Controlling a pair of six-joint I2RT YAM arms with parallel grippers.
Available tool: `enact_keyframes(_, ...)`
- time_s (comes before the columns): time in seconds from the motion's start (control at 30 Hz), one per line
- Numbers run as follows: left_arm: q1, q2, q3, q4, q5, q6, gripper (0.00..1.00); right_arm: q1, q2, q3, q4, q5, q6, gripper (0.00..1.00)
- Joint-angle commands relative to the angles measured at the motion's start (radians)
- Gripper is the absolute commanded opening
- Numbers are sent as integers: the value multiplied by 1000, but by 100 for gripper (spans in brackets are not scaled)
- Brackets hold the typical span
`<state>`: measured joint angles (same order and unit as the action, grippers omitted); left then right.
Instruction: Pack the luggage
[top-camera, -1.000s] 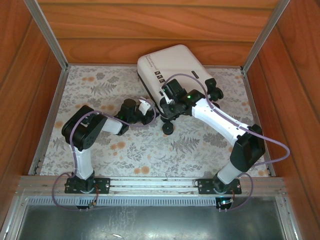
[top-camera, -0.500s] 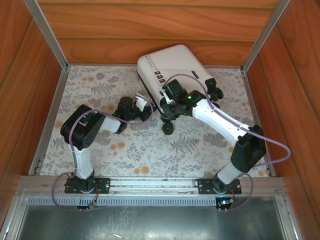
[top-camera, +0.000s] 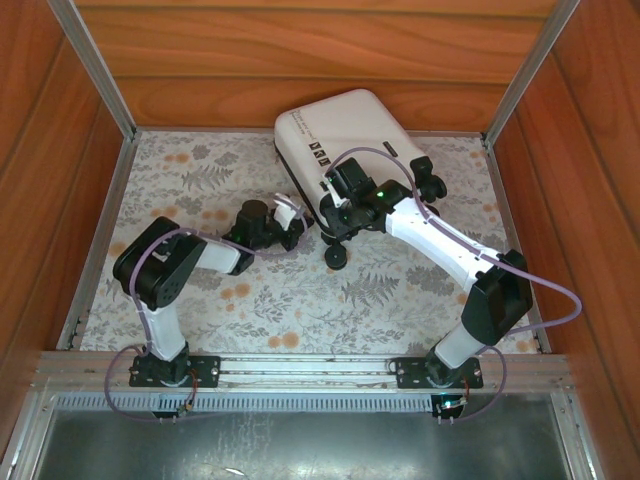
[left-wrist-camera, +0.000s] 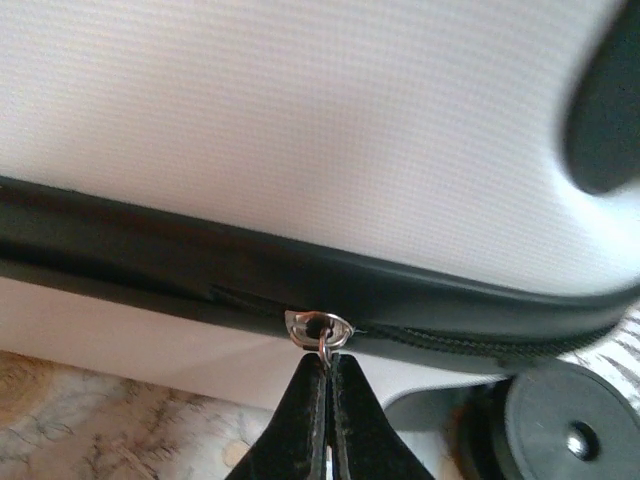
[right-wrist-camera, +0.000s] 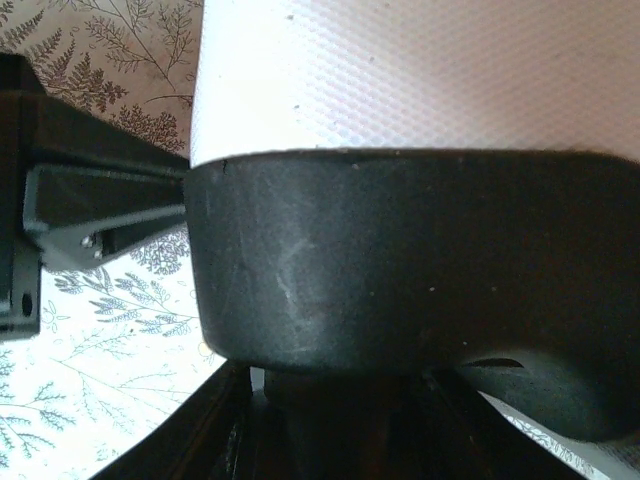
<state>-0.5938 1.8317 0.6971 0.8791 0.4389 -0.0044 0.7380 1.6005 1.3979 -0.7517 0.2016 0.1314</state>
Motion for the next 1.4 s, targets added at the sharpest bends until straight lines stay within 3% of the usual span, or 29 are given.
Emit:
enact_keyframes(0.0,-38,-60,-28,56,29,31,0,-3,-17,57,55,-36,41,0)
enact_keyframes(0.17,-87,-67,-56,55,-19,79,0,-3,18,105,29,-40,98,0)
enact_keyframes(0.37,-212,-71,-70,81,-131,134,0,-3,46,130,69,-95,204,0)
enact_keyframes(0.67,-385,-55,-145,303,-370,132,0,25,92,124,184,-93,342,0)
enact_keyframes(1.03,-480,51,-127,443,-515,141,0,111,169,148,316,-54,400,0)
enact_keyframes(1.37,-542,111,-52,445,-669,168,0,141,235,209,332,-129,395,0)
